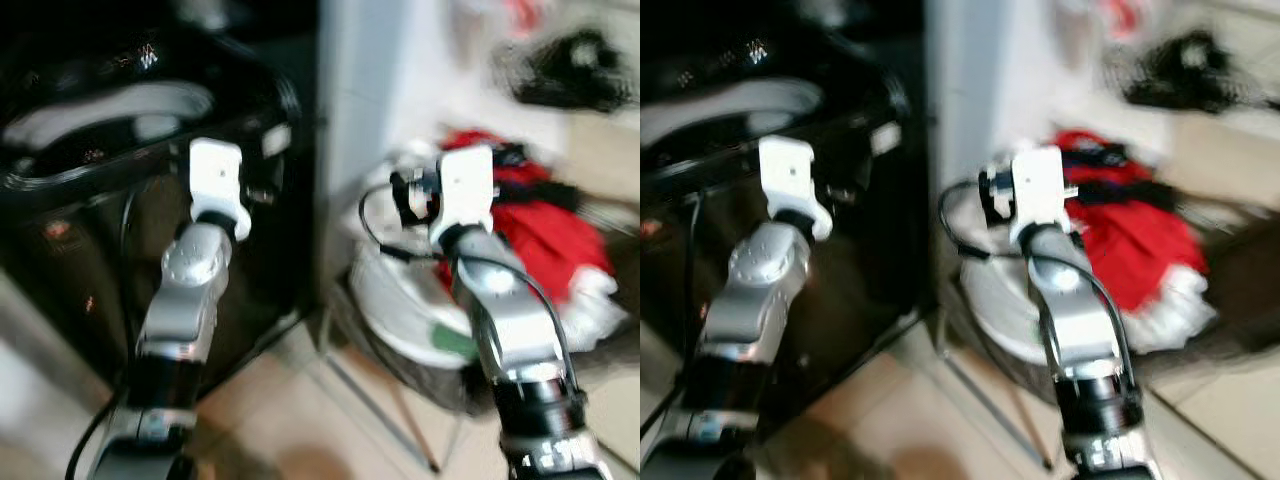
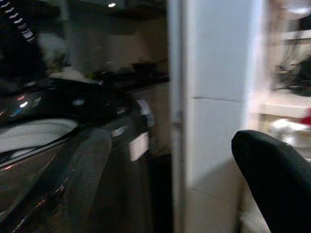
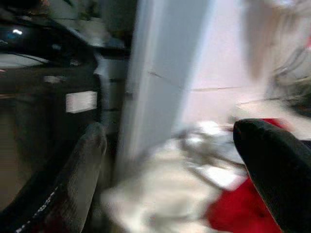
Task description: Clothes washing
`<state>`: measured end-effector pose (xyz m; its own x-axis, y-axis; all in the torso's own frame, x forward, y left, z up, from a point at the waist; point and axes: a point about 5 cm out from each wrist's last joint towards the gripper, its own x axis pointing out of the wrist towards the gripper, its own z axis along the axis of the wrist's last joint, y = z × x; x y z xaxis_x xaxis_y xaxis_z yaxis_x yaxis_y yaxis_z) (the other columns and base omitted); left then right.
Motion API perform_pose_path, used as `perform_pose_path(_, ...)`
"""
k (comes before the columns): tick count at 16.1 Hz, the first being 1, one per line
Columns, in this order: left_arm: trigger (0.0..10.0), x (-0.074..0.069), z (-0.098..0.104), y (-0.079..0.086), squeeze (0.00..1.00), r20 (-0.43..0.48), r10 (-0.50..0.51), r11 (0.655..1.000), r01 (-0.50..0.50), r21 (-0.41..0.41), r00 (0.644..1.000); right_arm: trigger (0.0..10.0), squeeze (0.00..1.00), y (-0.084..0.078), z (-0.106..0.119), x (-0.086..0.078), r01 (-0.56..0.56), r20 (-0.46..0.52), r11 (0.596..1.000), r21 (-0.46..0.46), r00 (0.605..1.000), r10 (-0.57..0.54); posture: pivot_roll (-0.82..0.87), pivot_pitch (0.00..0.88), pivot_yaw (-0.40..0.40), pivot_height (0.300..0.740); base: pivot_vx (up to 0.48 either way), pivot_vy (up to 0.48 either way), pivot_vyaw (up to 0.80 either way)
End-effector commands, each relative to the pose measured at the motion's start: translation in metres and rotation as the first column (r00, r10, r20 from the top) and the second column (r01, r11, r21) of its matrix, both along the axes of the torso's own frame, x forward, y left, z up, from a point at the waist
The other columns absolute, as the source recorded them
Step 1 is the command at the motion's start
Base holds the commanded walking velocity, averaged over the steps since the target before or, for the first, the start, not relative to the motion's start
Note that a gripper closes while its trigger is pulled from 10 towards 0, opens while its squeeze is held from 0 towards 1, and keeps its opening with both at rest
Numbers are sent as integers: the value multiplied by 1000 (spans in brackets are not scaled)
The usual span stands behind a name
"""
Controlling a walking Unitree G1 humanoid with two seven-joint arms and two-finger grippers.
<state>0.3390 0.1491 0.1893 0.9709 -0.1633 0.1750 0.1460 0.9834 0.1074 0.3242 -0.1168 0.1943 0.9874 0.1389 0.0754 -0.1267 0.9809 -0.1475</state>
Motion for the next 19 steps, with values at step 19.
perform_pose_path(19, 10000, 2, 3, -5, 0, -5, -32, 999, 32, -17, 999, 10000, 0, -24, 10, 0, 135, -62, 984, 118, 990, -129, -35, 0, 13, 740, 287, 0, -192)
